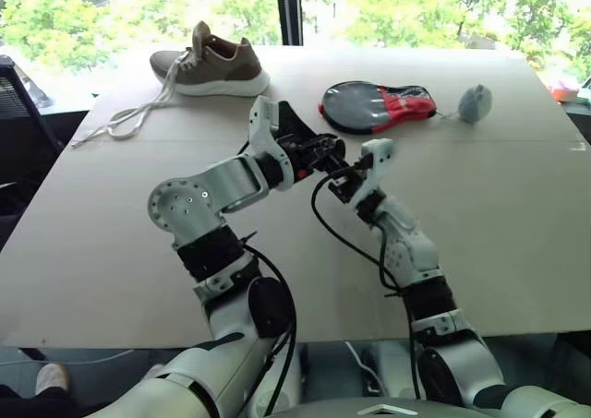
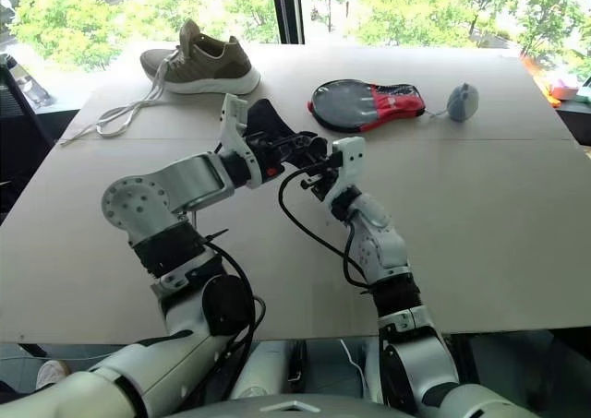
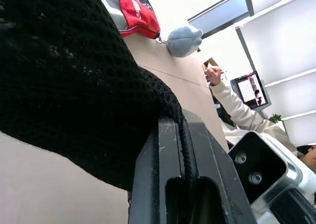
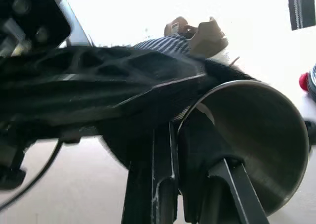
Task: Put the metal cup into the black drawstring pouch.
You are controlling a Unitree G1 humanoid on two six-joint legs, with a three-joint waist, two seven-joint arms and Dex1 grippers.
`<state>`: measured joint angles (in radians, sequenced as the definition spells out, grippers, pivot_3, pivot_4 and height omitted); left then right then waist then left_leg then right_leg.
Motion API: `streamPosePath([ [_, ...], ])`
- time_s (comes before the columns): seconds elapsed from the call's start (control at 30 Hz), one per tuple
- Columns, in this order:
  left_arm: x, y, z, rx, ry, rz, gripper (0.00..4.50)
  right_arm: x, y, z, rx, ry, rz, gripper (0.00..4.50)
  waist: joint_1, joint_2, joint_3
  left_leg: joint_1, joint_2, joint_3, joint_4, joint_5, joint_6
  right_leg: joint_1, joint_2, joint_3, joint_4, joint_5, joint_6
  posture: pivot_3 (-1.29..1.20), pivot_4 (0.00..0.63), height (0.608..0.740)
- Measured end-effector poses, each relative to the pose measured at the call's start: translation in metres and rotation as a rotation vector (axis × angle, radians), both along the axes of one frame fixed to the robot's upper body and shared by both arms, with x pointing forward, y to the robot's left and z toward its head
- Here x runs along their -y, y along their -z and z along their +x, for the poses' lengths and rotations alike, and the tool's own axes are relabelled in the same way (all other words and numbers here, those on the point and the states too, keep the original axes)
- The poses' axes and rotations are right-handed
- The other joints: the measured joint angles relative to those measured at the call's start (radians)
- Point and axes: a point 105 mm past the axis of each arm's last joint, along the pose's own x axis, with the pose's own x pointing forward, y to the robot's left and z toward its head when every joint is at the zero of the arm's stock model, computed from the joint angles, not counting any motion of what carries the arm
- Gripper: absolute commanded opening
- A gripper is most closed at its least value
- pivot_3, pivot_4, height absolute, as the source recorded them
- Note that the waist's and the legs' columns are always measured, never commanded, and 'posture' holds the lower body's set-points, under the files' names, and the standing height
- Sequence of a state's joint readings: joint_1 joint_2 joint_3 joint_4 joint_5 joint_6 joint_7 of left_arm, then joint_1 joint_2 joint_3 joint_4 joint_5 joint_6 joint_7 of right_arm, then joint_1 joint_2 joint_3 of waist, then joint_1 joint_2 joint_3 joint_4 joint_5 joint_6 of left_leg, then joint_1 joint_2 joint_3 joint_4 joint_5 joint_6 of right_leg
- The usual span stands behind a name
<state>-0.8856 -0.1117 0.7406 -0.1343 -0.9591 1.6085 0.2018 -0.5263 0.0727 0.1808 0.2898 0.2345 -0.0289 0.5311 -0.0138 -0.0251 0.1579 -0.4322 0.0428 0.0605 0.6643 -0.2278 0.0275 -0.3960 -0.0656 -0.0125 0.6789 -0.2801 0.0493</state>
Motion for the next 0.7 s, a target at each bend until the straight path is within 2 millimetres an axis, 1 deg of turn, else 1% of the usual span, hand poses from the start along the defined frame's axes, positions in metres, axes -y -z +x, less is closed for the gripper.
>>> streamPosePath([
  [0.07, 0.0, -0.002, 0.001, -0.009, 0.0, -0.032, 0.0, -0.005, 0.002, -0.006, 0.118, -0.012, -0.118, 0.08, 0.0, 0.0, 0.0, 0.0, 0.0, 0.0, 0.0, 0.0, 0.0, 0.0, 0.001, 0.0, 0.0, 0.0, 0.0, 0.0, 0.15, 0.74],
  [0.1, 0.0, -0.005, 0.002, -0.014, -0.001, -0.052, 0.0, -0.009, 0.005, -0.012, 0.206, -0.034, -0.205, 0.08, -0.001, 0.0, 0.0, 0.0, 0.0, 0.0, 0.0, 0.0, 0.0, 0.0, 0.001, 0.0, 0.0, 0.0, 0.0, 0.0, 0.15, 0.74],
  [0.13, -0.003, -0.007, 0.004, -0.018, -0.014, -0.062, 0.0, -0.011, 0.007, -0.015, 0.259, -0.048, -0.249, 0.08, -0.001, 0.0, 0.0, 0.0, 0.0, 0.0, 0.0, 0.0, 0.0, 0.0, 0.001, 0.0, 0.0, 0.0, 0.0, 0.0, 0.15, 0.74],
  [0.17, -0.003, -0.008, 0.005, -0.021, -0.018, -0.064, 0.0, -0.013, 0.008, -0.016, 0.276, -0.051, -0.253, 0.08, -0.002, 0.0, 0.0, 0.001, 0.0, 0.0, 0.0, 0.0, 0.0, 0.0, 0.001, 0.0, 0.0, 0.0, 0.0, 0.0, 0.15, 0.74],
  [0.2, -0.004, -0.008, 0.005, -0.024, -0.019, -0.063, 0.0, -0.013, 0.006, -0.014, 0.259, -0.047, -0.229, 0.08, -0.002, -0.001, 0.0, 0.001, 0.0, 0.0, 0.0, 0.0, 0.0, 0.0, 0.001, 0.0, 0.0, 0.0, 0.0, 0.0, 0.15, 0.74],
  [0.3, -0.002, -0.008, 0.004, -0.03, -0.011, -0.069, 0.0, -0.013, -0.006, -0.001, 0.062, -0.016, 0.014, 0.08, -0.001, -0.002, 0.001, 0.0, 0.005, 0.0, 0.0, 0.0, -0.001, 0.0, 0.001, 0.0, 0.0, 0.0, 0.0, 0.0, 0.15, 0.74],
  [0.33, 0.0, -0.009, 0.002, -0.027, -0.004, -0.078, 0.0, -0.01, -0.011, 0.004, 0.024, -0.014, 0.062, 0.08, 0.0, -0.002, 0.001, 0.0, 0.005, 0.0, 0.0, 0.0, -0.001, 0.0, 0.001, -0.001, 0.0, 0.0, 0.0, 0.0, 0.15, 0.74],
  [0.37, 0.0, -0.009, 0.001, -0.024, -0.003, -0.082, 0.0, -0.009, -0.013, 0.004, 0.034, -0.016, 0.054, 0.08, 0.001, -0.002, 0.001, 0.0, 0.004, 0.0, 0.0, 0.0, -0.001, 0.001, 0.0, -0.001, 0.0, 0.0, 0.0, 0.0, 0.15, 0.74],
  [0.43, -0.002, -0.008, 0.0, -0.024, -0.008, -0.083, 0.0, -0.01, -0.007, -0.003, 0.155, -0.055, -0.112, 0.08, 0.004, -0.002, 0.001, 0.0, 0.001, 0.0, 0.0, 0.0, 0.0, 0.001, -0.002, -0.001, -0.001, 0.0, 0.0, 0.0, 0.15, 0.74],
  [0.47, -0.002, -0.006, 0.0, -0.035, -0.013, -0.079, 0.0, -0.013, 0.003, -0.011, 0.251, -0.102, -0.246, 0.08, 0.003, -0.003, 0.002, 0.0, -0.002, 0.0, 0.0, 0.0, 0.0, 0.001, -0.002, 0.0, -0.001, 0.0, 0.0, 0.0, 0.15, 0.74],
  [0.63, 0.0, -0.002, 0.001, -0.063, -0.007, -0.075, 0.0, -0.021, 0.014, -0.021, 0.36, -0.155, -0.363, 0.08, -0.001, -0.004, 0.002, 0.001, 0.0, -0.001, 0.0, 0.0, -0.001, 0.001, 0.001, -0.001, 0.0, 0.0, 0.0, 0.0, 0.15, 0.74],
  [0.67, 0.0, -0.002, -0.001, -0.064, -0.002, -0.086, 0.0, -0.021, 0.016, -0.015, 0.395, -0.125, -0.407, 0.08, -0.002, -0.004, 0.002, 0.001, 0.001, -0.001, 0.0, 0.001, -0.002, 0.001, 0.001, 0.0, 0.0, 0.0, 0.0, 0.0, 0.15, 0.74],
  [0.7, 0.0, -0.002, -0.002, -0.064, -0.002, -0.091, 0.0, -0.021, 0.015, -0.013, 0.4, -0.114, -0.41, 0.08, -0.002, -0.004, 0.002, 0.001, 0.003, -0.001, 0.0, 0.001, -0.001, 0.001, 0.001, 0.0, 0.0, 0.0, 0.0, 0.0, 0.15, 0.74],
])
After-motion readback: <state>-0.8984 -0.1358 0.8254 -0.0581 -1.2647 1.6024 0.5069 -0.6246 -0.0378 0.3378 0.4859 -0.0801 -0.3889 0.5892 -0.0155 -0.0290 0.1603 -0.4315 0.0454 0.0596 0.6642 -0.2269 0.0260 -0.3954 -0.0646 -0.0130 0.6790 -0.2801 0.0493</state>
